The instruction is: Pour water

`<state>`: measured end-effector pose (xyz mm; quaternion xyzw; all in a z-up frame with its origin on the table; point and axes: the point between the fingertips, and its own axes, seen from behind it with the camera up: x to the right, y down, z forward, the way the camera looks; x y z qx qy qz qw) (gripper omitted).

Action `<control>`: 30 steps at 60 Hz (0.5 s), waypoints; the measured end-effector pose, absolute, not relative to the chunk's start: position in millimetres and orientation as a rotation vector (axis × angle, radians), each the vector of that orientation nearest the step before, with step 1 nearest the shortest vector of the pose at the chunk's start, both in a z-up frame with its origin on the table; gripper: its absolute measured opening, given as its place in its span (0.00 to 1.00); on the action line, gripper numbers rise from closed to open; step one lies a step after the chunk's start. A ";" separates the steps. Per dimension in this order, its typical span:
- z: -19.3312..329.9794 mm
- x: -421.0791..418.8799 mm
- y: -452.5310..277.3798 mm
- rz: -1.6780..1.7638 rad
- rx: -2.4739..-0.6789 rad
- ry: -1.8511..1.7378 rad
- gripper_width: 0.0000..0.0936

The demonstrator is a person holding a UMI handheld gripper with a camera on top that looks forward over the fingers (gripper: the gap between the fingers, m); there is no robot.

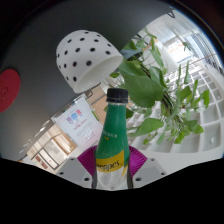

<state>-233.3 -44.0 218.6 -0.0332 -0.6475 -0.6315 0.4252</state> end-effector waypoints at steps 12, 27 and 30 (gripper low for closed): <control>245.2 -248.8 -44.3 -1.491 -0.203 -1.507 0.43; 375.2 -175.9 -89.3 -0.803 -0.948 -0.731 0.44; 377.9 -151.2 -79.5 -0.552 -1.120 -0.566 0.44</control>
